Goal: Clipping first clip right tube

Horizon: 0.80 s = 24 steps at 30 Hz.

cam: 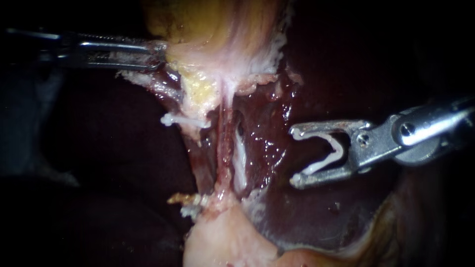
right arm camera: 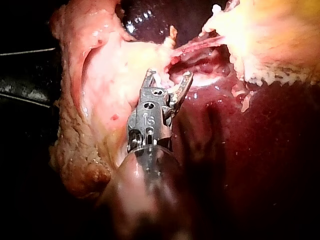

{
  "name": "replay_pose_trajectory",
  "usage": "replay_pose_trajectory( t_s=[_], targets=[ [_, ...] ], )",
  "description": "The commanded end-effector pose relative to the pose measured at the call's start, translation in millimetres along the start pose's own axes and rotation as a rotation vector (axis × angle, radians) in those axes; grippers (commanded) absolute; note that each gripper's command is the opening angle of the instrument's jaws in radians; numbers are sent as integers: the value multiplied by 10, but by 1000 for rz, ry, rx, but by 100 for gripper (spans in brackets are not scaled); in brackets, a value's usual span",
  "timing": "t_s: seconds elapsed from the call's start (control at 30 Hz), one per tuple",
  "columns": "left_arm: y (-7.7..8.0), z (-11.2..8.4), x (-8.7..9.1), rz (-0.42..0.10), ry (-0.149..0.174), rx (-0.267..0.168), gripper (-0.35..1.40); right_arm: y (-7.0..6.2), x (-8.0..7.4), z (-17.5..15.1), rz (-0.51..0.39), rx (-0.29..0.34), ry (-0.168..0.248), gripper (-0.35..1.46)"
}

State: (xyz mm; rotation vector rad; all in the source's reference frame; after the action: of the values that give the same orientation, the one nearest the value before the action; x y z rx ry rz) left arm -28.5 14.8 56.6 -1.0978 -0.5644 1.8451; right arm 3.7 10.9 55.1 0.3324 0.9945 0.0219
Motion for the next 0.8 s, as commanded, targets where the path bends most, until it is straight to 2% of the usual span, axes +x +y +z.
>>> replay_pose_trajectory(
  t_s=[0.03,0.13,0.23,0.37,0.47,0.63,0.8],
  targets=[
    [0,-1,0,0,0,-1,-35,0,0,0,0,0,0,49],
    [1,-11,6,-3,-4,-8,-35,0,1,1,0,0,0,49],
    [3,-32,19,-10,-6,-11,-35,1,1,1,0,-1,0,49],
    [8,-68,43,-32,14,6,-35,1,1,1,0,-1,0,49],
    [11,-83,52,-23,29,12,-35,1,1,2,0,0,-3,49],
    [12,-84,50,-22,29,14,-35,-1,5,4,2,-4,6,50],
    [12,-82,48,-21,30,16,-35,-6,19,18,8,18,54,50]
  ],
)
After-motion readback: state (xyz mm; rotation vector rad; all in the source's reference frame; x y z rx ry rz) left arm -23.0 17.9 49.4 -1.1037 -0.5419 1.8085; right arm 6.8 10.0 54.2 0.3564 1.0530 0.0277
